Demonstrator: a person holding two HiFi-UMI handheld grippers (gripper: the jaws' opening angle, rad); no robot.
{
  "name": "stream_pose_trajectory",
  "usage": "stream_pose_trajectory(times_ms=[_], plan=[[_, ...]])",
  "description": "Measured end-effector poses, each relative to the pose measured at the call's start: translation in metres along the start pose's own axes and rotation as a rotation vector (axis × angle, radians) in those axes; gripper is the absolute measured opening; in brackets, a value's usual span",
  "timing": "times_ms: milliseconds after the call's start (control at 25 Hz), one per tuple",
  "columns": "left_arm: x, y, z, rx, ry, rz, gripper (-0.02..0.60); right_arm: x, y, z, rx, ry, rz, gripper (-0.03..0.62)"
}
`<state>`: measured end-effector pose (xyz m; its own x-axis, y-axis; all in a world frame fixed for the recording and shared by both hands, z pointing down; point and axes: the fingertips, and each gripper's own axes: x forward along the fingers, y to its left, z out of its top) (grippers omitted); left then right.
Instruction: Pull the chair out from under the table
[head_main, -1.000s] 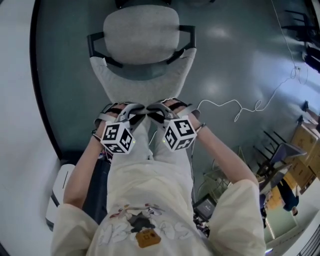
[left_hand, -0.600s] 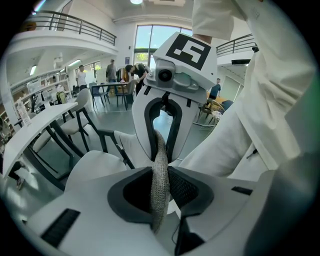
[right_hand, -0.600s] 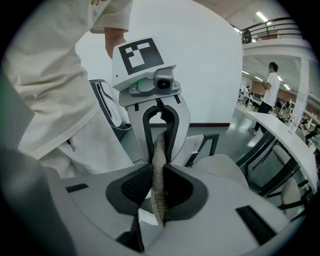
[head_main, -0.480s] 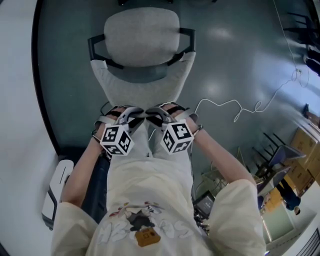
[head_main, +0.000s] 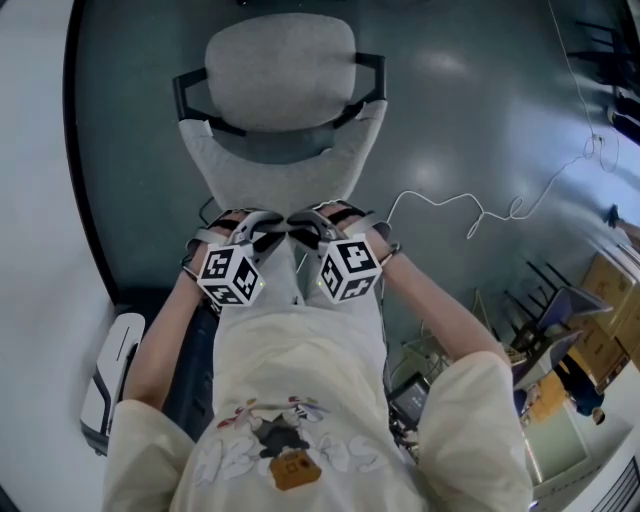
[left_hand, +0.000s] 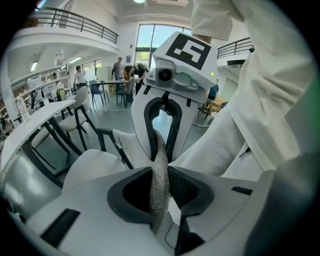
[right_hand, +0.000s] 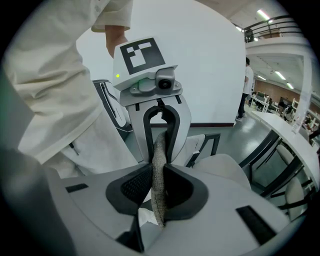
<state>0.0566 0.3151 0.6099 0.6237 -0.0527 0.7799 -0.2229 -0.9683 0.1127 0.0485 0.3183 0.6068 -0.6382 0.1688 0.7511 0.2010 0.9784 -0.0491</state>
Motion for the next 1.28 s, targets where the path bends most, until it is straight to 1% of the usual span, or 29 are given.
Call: stream_pose_trajectory(times_ms=[240,400,520,640,800,920,1040,1160,1280], plan=[[-0.001,0.000,0.002,0.000,0.022,-0.028,0.101,-0.003,0.001,0.002,-0.001,-0.009,0.011,0.075],[-0.006,-0.001,0.005,0.013,0.035,-0.022,0.101,-0.012,0.002,0.009,-0.025,-0.016,0.016,0.075],[-0.010,0.001,0.016,-0.011,0.009,-0.020,0.101,-0.021,-0.002,0.013,-0.031,-0.036,0.007,0.075],[-0.015,0.004,0.033,-0.035,-0.031,-0.010,0.101,-0.031,-0.014,0.016,-0.014,-0.053,-0.018,0.075],[-0.025,0.013,0.048,-0.044,-0.045,0.016,0.101,-0.046,-0.029,0.025,-0.008,-0.068,-0.056,0.075],[-0.039,0.024,0.060,-0.060,-0.066,0.046,0.101,-0.061,-0.041,0.040,0.009,-0.097,-0.091,0.075],[-0.059,0.039,0.076,-0.092,-0.106,0.094,0.101,-0.080,-0.056,0.057,0.041,-0.142,-0.134,0.074],[-0.086,0.057,0.095,-0.141,-0.180,0.169,0.097,-0.105,-0.077,0.076,0.106,-0.202,-0.199,0.074],[-0.117,0.071,0.115,-0.202,-0.266,0.249,0.066,-0.132,-0.097,0.102,0.178,-0.274,-0.276,0.074]])
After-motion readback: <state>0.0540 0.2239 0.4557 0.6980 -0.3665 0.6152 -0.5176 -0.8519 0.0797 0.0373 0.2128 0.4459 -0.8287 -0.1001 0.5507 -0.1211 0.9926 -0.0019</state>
